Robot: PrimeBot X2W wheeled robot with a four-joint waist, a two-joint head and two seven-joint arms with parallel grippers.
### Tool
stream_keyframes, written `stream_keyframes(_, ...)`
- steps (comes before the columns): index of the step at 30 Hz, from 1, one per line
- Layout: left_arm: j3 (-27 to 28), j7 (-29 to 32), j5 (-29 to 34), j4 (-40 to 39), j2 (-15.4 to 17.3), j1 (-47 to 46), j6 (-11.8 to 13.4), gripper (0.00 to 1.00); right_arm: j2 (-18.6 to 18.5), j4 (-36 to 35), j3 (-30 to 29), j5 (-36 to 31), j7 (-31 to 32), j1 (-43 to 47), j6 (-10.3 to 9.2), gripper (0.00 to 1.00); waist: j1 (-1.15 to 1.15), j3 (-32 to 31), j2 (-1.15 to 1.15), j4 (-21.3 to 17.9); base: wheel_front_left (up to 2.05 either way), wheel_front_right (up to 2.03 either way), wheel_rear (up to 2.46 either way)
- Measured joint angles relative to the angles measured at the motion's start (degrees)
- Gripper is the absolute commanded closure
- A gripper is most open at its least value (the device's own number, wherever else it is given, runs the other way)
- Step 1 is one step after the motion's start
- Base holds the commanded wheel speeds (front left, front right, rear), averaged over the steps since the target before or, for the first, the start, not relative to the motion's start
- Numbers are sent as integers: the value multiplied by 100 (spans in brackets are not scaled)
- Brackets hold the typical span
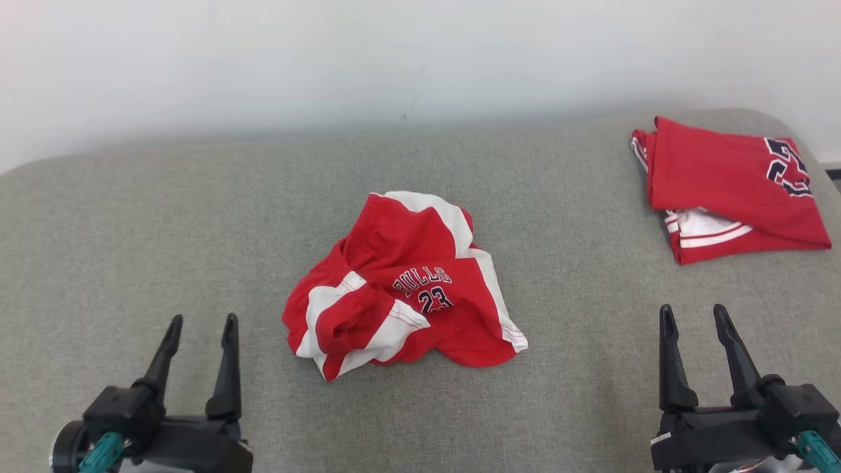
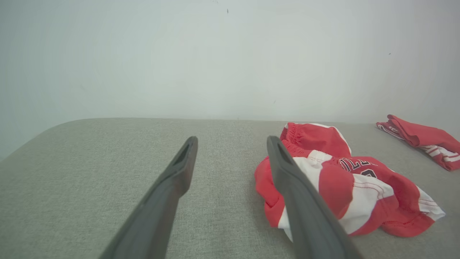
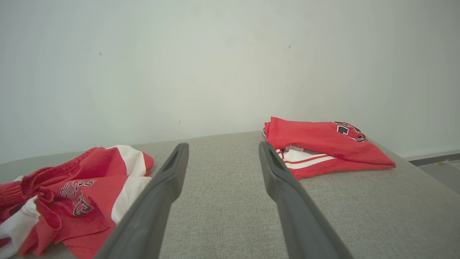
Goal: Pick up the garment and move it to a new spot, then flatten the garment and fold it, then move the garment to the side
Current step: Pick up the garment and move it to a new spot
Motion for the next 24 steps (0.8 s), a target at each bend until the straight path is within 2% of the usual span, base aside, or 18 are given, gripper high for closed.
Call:
stream_keyframes(4, 233, -10, 130, -240, 80, 274, 75, 0, -7, -27, -5, 0, 23, 98, 0, 0, 0, -180, 0, 56, 0, 0, 0)
stream_keyframes(11, 682, -15, 236, -633, 174, 892, 62, 0, -21, -119, -66, 7, 74, 361, 0, 0, 0, -436, 0, 142, 0, 0, 0)
stream_keyframes(18, 917, -15, 313, -818, 203, 1323, -134, 0, -18, -131, -77, 47, 113, 548, 0, 0, 0, -550, 0, 245, 0, 0, 0)
stream_keyframes(24, 1069, -15, 361, -836, 53, 1521, -263, 0, -18, -125, -76, 57, 121, 646, 1, 0, 0, -605, 1, 347, 0, 0, 0)
